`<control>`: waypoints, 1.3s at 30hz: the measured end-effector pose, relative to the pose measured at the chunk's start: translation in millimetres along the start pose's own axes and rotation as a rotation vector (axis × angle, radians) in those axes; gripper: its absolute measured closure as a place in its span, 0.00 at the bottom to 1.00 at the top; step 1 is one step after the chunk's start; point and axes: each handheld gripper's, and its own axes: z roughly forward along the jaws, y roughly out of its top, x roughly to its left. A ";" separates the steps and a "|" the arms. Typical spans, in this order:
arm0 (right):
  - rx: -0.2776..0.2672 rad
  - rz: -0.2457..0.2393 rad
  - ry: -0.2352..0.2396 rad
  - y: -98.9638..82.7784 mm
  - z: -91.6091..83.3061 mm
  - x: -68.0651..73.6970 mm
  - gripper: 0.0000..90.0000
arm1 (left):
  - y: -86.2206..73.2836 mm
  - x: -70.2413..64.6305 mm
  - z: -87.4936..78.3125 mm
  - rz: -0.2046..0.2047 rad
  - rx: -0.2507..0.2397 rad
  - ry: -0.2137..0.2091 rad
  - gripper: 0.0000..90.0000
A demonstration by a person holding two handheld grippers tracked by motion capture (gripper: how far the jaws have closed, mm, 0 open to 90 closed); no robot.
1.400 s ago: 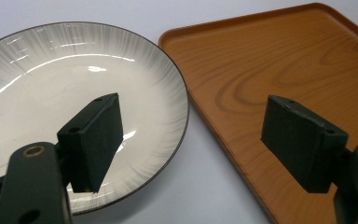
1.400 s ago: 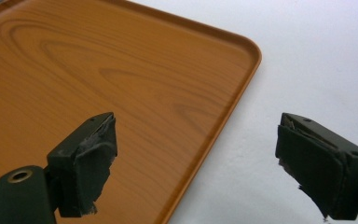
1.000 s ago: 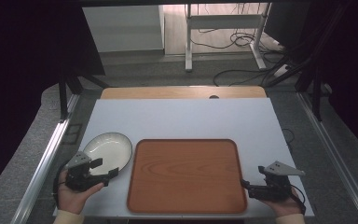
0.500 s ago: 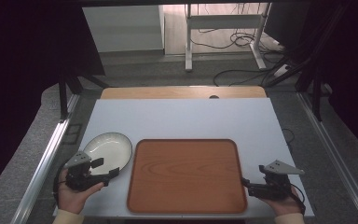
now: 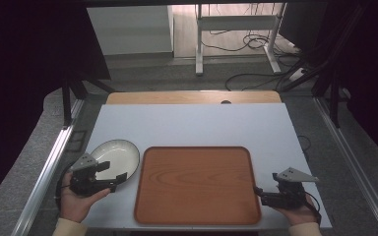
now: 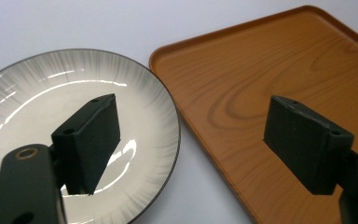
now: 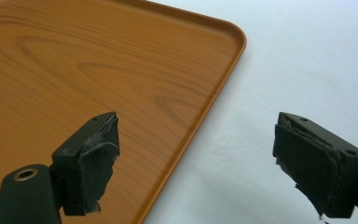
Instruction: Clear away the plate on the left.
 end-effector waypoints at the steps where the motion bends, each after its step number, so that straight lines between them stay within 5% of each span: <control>1: 0.000 0.001 0.000 0.3 0.4 0.1 0.17 | 1.5 -0.1 -0.5 -0.002 -0.003 -0.001 0.21; 9: 0.003 0.001 0.001 0.4 1.4 -0.4 0.17 | 10.3 4.1 -6.9 -0.011 -0.021 0.015 0.24; 15: 0.001 0.006 0.005 1.4 2.4 -1.5 0.17 | 21.1 16.0 -10.2 -0.035 0.010 0.037 0.24; 25: 0.007 0.000 0.011 2.5 5.4 -1.2 0.17 | 36.1 39.8 -14.2 -0.034 0.057 0.065 0.28; 39: 0.020 -0.006 0.018 2.0 8.1 -0.6 0.17 | 42.2 79.3 -5.0 -0.095 0.128 0.070 0.29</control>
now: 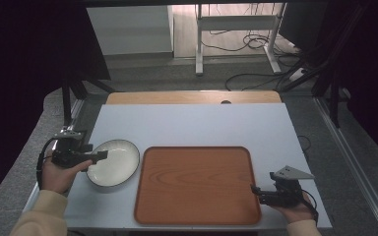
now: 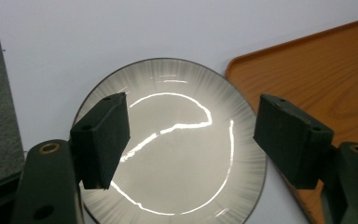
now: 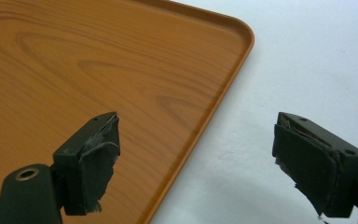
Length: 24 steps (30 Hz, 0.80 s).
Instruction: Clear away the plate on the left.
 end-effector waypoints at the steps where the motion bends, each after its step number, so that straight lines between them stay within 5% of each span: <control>1: -0.002 -0.001 0.004 0.0 0.0 0.1 0.17 | 0.7 2.1 1.3 -0.004 0.006 0.003 0.29; 14: -0.003 0.003 0.009 0.0 0.3 -0.7 0.17 | -0.2 30.8 15.4 -0.074 0.039 0.015 0.29; 24: -0.006 -0.011 0.020 0.4 1.0 0.4 0.17 | -5.3 45.5 25.5 -0.088 0.065 0.033 0.30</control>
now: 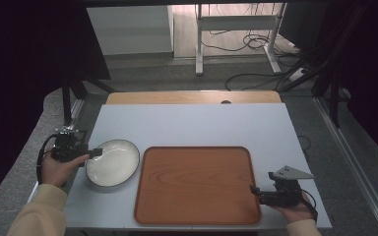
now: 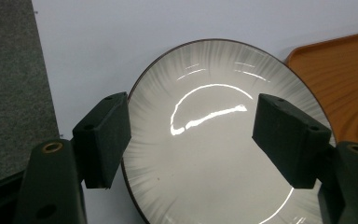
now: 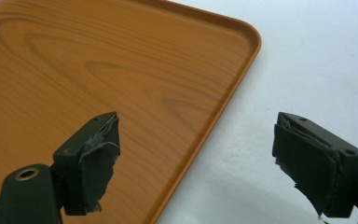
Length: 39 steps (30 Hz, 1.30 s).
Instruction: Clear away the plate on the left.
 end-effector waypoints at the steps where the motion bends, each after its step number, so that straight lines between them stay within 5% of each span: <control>1: 0.001 -0.001 0.002 0.0 0.3 0.0 0.17 | -1.3 2.9 1.3 -0.005 0.004 0.003 0.30; 25: 0.020 -0.013 0.005 -0.5 3.7 0.8 0.17 | -20.2 27.2 24.2 -0.076 0.042 0.014 0.32; 34: 0.026 -0.013 0.006 -0.6 4.7 1.1 0.17 | -25.6 31.5 32.1 -0.096 0.045 -0.019 0.38; 39: 0.024 -0.011 0.002 -0.8 4.6 -0.8 0.17 | -32.8 38.1 35.3 -0.140 0.033 -0.064 0.43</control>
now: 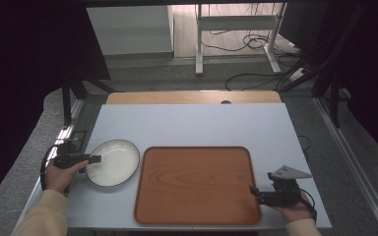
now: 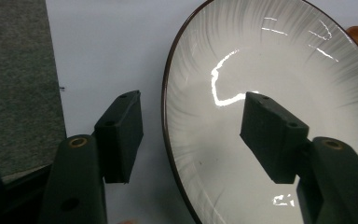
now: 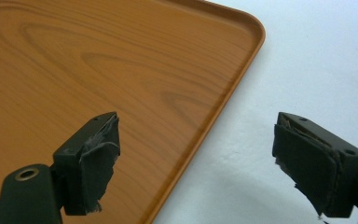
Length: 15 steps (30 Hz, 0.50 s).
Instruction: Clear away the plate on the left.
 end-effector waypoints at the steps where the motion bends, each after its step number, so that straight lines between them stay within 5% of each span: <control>1: 0.000 0.000 0.000 0.0 0.0 0.0 0.17 | 0.0 0.0 0.0 0.000 0.000 0.000 0.44; 15: 0.002 0.000 -0.011 -0.7 -1.2 -3.0 0.17 | -0.4 -1.4 5.6 -0.026 -0.003 -0.045 0.53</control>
